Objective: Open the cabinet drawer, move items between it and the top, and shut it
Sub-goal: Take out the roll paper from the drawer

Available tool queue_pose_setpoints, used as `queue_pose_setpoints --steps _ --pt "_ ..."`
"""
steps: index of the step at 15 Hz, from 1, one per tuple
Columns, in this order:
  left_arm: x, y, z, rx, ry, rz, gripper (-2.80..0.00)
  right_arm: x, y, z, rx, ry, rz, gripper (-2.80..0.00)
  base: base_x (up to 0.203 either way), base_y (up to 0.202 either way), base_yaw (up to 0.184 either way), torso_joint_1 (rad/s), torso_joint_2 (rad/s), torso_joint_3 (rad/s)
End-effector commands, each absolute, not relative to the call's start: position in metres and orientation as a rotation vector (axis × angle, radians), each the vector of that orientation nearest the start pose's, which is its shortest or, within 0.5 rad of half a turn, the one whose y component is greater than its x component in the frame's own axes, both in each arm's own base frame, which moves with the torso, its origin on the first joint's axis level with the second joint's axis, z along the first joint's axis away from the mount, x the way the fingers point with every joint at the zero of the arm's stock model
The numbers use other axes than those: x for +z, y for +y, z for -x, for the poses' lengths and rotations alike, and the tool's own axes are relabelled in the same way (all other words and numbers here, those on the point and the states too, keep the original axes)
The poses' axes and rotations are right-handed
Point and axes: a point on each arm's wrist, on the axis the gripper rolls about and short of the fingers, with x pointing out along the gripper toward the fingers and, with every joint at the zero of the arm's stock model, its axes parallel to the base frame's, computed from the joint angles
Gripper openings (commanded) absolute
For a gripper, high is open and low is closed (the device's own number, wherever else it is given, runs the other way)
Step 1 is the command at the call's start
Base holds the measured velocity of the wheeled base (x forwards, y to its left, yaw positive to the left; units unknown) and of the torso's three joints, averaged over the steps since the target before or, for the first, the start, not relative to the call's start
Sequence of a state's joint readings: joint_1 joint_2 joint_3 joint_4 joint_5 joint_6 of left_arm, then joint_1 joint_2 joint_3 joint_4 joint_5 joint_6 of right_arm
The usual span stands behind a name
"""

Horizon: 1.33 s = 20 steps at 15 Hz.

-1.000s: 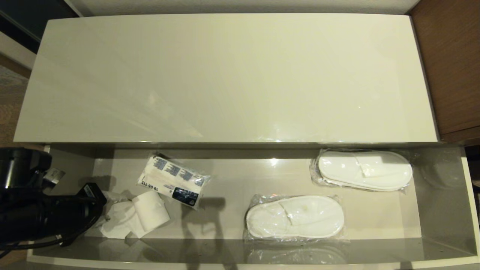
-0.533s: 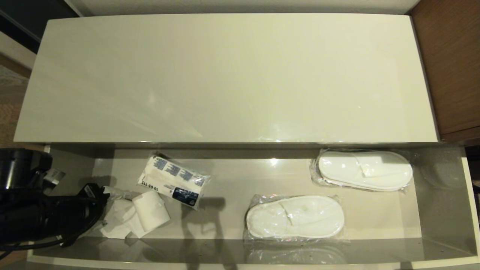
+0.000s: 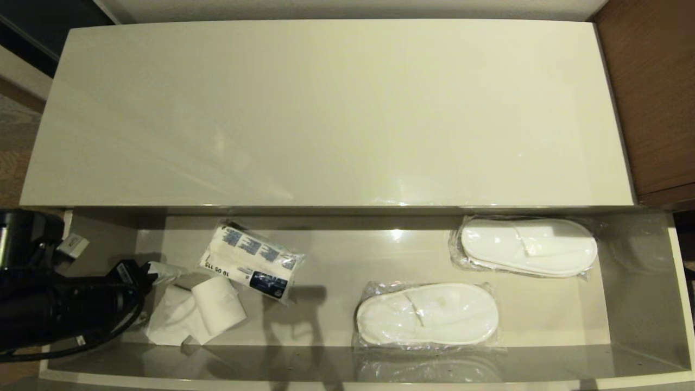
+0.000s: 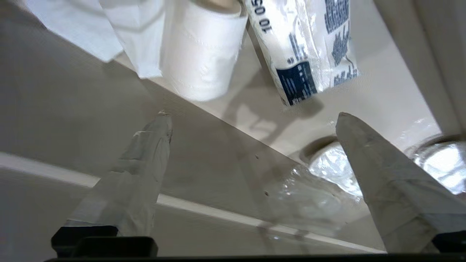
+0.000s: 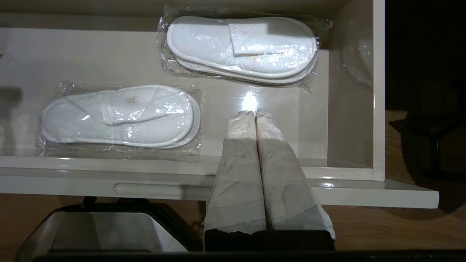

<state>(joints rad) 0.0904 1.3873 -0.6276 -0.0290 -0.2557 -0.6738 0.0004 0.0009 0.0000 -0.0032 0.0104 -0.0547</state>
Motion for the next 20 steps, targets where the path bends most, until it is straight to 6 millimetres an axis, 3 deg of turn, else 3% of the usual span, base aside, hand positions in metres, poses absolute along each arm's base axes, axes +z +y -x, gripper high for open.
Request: queue_pose_setpoints --steps 1,14,20 --pt "0.152 0.016 -0.211 0.121 0.784 0.784 0.00 0.075 0.000 0.023 0.012 0.000 0.055 -2.80 0.000 0.000 0.000 0.000 0.00 0.000" --pt "0.127 0.035 -0.233 0.231 0.821 0.918 0.00 0.075 0.000 0.023 0.012 0.000 0.048 -2.80 0.000 0.000 0.000 0.000 0.00 0.000" --pt "0.118 0.038 -0.244 0.194 0.796 0.934 0.00 0.075 0.000 0.023 0.011 0.000 0.046 -2.80 0.000 0.000 0.000 0.000 0.00 0.000"
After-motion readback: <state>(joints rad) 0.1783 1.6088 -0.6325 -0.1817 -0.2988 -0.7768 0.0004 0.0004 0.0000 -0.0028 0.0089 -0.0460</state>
